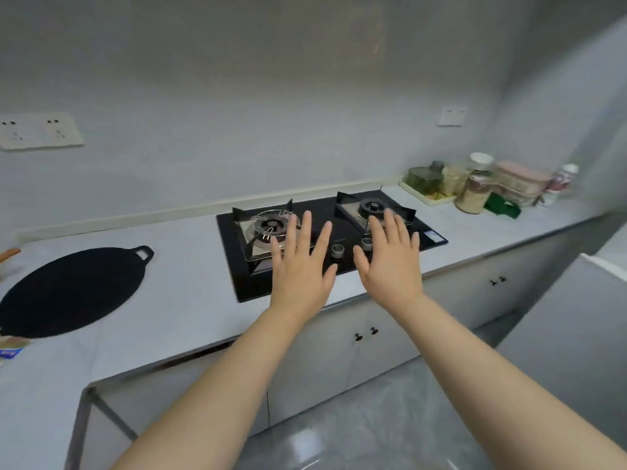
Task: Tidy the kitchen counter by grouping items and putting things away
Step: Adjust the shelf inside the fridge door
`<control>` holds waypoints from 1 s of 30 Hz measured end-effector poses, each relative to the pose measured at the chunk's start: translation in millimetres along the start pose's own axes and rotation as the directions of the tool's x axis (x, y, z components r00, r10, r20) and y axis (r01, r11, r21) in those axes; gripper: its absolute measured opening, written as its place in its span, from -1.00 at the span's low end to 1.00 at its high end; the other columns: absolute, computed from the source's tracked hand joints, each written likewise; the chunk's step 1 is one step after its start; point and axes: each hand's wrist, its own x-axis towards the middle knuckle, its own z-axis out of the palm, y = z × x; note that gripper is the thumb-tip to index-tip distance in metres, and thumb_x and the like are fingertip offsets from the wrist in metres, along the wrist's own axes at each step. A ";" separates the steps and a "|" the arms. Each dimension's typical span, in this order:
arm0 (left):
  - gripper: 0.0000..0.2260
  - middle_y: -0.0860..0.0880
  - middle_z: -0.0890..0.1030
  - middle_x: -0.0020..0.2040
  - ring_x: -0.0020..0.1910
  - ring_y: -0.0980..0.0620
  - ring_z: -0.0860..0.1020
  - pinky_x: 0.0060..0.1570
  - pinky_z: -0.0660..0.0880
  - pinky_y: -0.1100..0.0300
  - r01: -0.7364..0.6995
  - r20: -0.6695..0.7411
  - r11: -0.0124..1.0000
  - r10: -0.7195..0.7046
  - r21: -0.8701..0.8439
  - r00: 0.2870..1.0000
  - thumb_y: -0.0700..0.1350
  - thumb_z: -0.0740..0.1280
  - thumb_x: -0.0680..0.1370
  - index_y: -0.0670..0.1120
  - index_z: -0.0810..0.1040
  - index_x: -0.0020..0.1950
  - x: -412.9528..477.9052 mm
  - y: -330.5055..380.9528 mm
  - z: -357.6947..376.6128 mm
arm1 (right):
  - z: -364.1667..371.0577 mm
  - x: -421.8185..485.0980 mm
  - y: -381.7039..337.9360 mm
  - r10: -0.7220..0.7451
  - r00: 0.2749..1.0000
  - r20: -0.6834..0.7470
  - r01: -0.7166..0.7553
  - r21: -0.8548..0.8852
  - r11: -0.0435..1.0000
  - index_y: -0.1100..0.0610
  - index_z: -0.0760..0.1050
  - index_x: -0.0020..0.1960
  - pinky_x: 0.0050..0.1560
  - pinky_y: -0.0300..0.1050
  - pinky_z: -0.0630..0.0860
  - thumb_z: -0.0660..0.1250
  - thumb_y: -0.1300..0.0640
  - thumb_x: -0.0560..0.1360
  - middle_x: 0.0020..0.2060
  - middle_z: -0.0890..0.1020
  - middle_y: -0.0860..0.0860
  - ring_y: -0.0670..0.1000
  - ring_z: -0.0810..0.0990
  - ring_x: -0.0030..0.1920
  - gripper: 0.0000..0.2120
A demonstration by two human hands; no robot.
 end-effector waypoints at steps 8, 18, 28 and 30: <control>-0.39 -0.09 -0.18 0.57 0.53 -0.11 -0.24 0.44 -0.17 -0.20 -0.129 0.053 0.988 0.134 -0.083 0.990 0.10 0.12 0.61 0.05 -0.11 0.56 -24.1 110.8 -2.7 | -52.9 -63.4 93.6 0.198 0.980 -0.007 -0.197 -0.076 0.977 0.12 0.07 0.53 0.48 0.18 -0.09 0.04 -0.12 0.59 0.54 0.02 0.11 0.11 -0.07 0.53 -0.41; -0.40 -0.07 -0.18 0.57 0.53 -0.10 -0.23 0.44 -0.11 -0.22 -0.307 0.065 0.930 0.326 -0.202 0.943 0.08 0.12 0.61 0.05 -0.08 0.57 -18.5 231.3 9.5 | -107.2 -108.0 197.0 0.429 0.896 -0.112 -0.442 -0.154 0.884 0.12 0.07 0.52 0.46 0.25 -0.10 0.07 -0.10 0.58 0.54 0.03 0.10 0.10 -0.07 0.53 -0.41; -0.41 -0.07 -0.19 0.57 0.53 -0.10 -0.23 0.44 -0.12 -0.19 -0.440 0.101 0.864 0.474 -0.244 0.875 0.09 0.09 0.62 0.04 -0.12 0.56 -11.5 336.4 30.4 | -148.7 -134.4 322.0 0.723 0.678 -0.129 -0.735 -0.133 0.665 0.14 0.38 0.33 0.37 0.46 -0.10 0.08 -0.05 0.56 0.31 0.38 0.10 0.12 0.22 0.40 -0.57; -0.41 -0.07 -0.18 0.57 0.53 -0.10 -0.22 0.44 -0.11 -0.20 -0.447 0.091 0.860 0.479 -0.246 0.873 0.09 0.10 0.62 0.04 -0.10 0.56 -8.5 345.6 34.0 | -152.2 -140.2 340.4 0.748 0.651 -0.130 -0.759 -0.079 0.646 0.13 0.39 0.33 0.36 0.45 -0.13 0.09 -0.04 0.56 0.32 0.39 0.09 0.12 0.25 0.38 -0.58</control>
